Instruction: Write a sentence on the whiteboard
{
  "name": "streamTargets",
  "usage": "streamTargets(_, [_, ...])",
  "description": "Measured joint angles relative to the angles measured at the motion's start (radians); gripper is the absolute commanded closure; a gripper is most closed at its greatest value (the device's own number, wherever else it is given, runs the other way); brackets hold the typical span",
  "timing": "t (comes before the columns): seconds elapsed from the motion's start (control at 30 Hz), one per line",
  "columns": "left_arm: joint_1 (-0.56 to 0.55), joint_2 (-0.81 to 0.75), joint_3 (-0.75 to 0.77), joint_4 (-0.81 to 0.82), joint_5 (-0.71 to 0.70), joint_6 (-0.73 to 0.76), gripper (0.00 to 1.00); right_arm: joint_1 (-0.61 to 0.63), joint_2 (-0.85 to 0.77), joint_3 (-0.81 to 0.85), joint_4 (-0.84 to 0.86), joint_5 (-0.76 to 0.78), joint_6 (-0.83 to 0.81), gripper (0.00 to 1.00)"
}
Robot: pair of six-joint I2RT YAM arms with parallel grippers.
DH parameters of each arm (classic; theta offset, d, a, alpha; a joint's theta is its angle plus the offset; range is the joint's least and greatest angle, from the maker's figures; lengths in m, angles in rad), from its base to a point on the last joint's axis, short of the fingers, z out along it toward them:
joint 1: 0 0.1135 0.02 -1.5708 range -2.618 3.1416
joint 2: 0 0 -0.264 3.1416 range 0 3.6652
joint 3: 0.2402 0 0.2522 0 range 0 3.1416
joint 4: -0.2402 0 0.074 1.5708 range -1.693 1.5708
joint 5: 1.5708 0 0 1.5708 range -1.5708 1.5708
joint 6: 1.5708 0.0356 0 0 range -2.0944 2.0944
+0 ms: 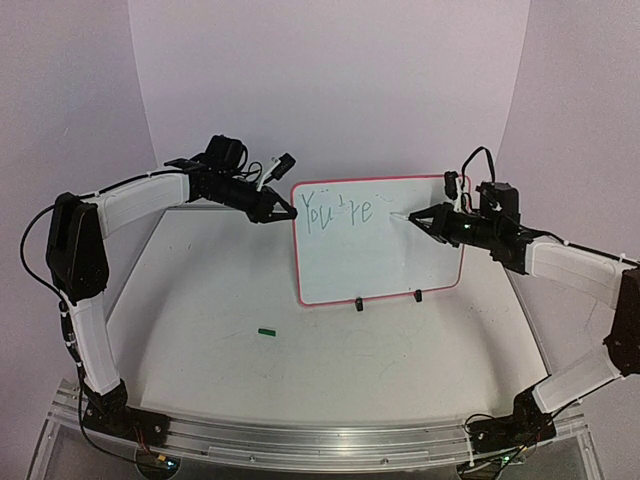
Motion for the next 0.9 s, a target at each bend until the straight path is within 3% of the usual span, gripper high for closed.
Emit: streamTargets(0.9, [0.0, 0.0, 0.008, -0.021, 0.0, -0.002, 1.0, 0.0, 0.103, 0.07, 0.044, -0.006, 0.021, 1.0])
